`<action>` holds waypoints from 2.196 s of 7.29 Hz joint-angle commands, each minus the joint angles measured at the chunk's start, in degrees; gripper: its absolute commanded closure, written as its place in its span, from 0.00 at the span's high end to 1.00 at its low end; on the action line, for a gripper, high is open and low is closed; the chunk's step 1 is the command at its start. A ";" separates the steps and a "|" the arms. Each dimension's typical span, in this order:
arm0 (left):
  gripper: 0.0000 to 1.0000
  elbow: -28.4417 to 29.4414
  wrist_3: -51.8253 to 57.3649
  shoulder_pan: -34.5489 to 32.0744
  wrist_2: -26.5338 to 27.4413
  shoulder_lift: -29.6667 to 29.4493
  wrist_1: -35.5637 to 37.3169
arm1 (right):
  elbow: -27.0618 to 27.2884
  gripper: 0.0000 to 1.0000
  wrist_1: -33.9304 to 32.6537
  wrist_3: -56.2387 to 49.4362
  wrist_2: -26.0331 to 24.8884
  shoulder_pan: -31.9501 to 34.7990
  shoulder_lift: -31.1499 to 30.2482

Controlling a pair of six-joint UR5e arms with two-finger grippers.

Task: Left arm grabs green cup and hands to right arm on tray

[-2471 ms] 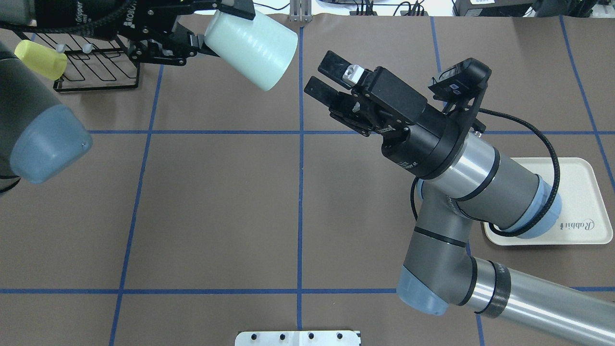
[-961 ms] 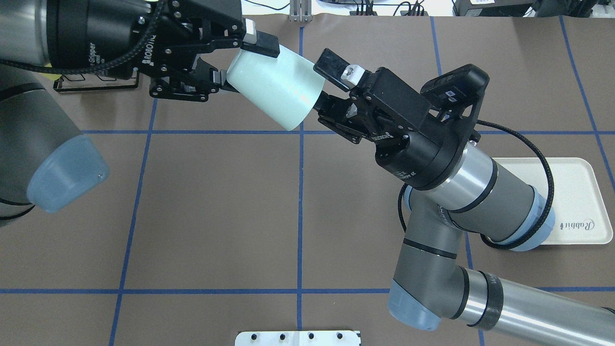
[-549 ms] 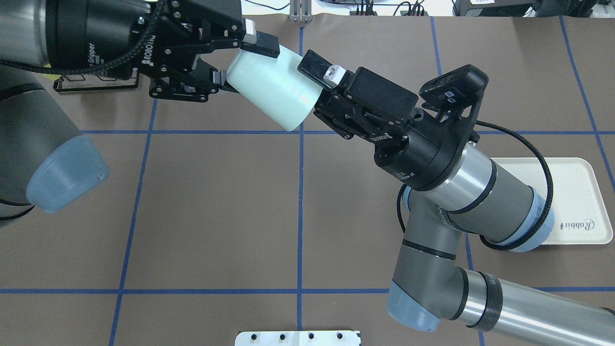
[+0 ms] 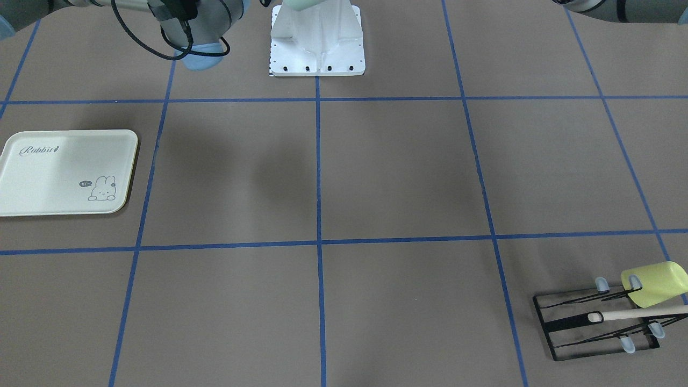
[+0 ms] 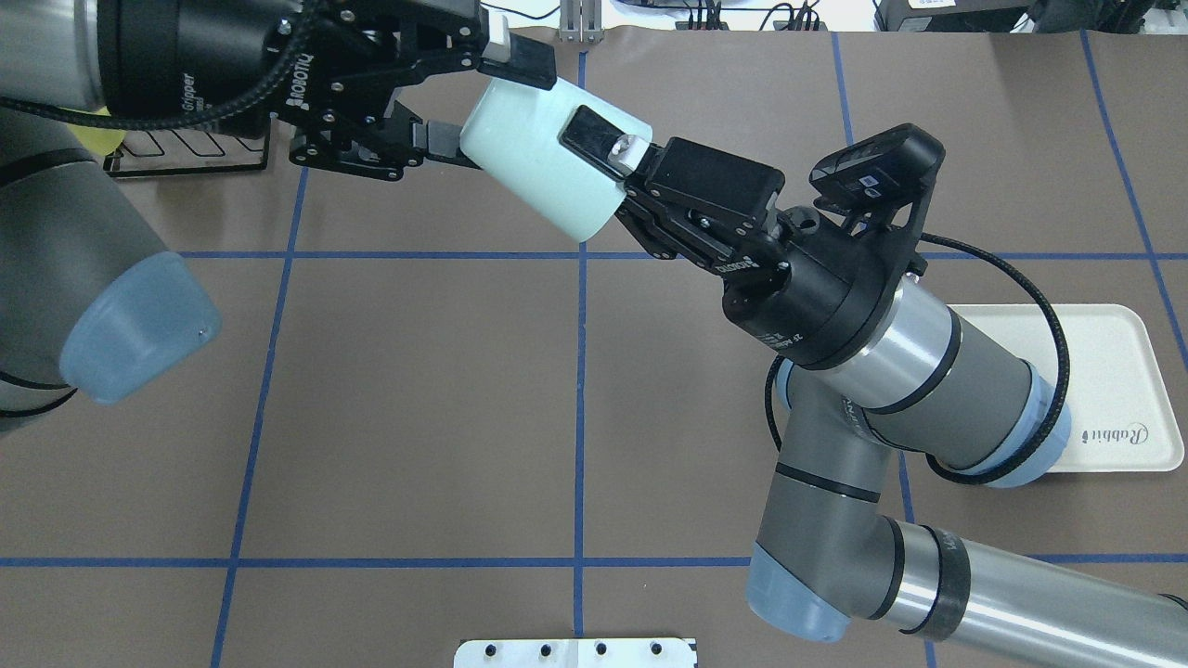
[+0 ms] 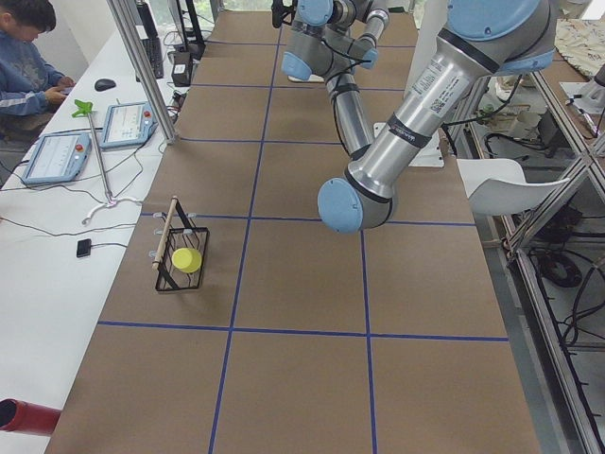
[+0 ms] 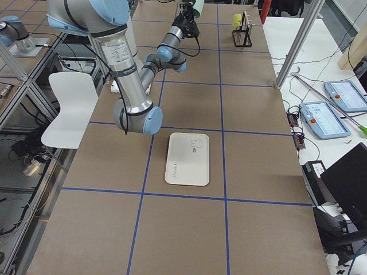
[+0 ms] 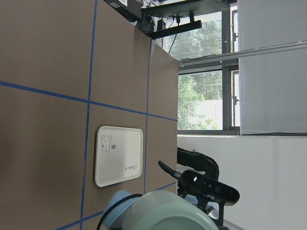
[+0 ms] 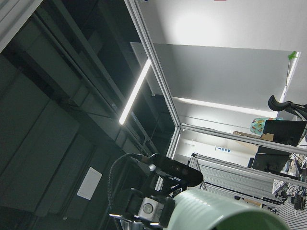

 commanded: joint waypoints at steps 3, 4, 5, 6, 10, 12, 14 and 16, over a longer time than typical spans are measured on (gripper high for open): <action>1.00 1.25 1.36 -4.27 0.60 0.18 0.52 | 0.94 0.00 0.37 1.65 -0.09 0.57 -2.42; 1.00 1.34 1.36 -4.28 0.60 0.35 0.43 | 0.16 0.00 -1.99 1.74 -0.09 2.40 -3.75; 1.00 1.42 1.36 -4.19 0.60 0.53 0.34 | 0.24 0.00 -8.62 1.57 0.09 4.16 -4.54; 1.00 1.51 1.36 -4.01 0.60 1.83 0.25 | 0.24 0.00 -15.04 1.39 0.26 5.23 -4.81; 1.00 4.94 13.18 -4.27 0.77 9.90 0.86 | 3.20 0.00 -47.78 0.25 9.60 12.32 -5.69; 1.00 4.85 27.04 -5.68 0.86 12.48 13.45 | 10.40 0.00 -71.86 -4.81 20.44 19.18 -5.69; 1.00 4.42 45.66 -8.47 0.95 12.74 32.94 | 16.20 0.00 -95.06 -14.90 23.81 22.54 -5.69; 1.00 4.24 67.35 -13.75 4.18 20.96 40.85 | 22.01 0.00 -116.53 -27.11 28.10 25.17 -5.78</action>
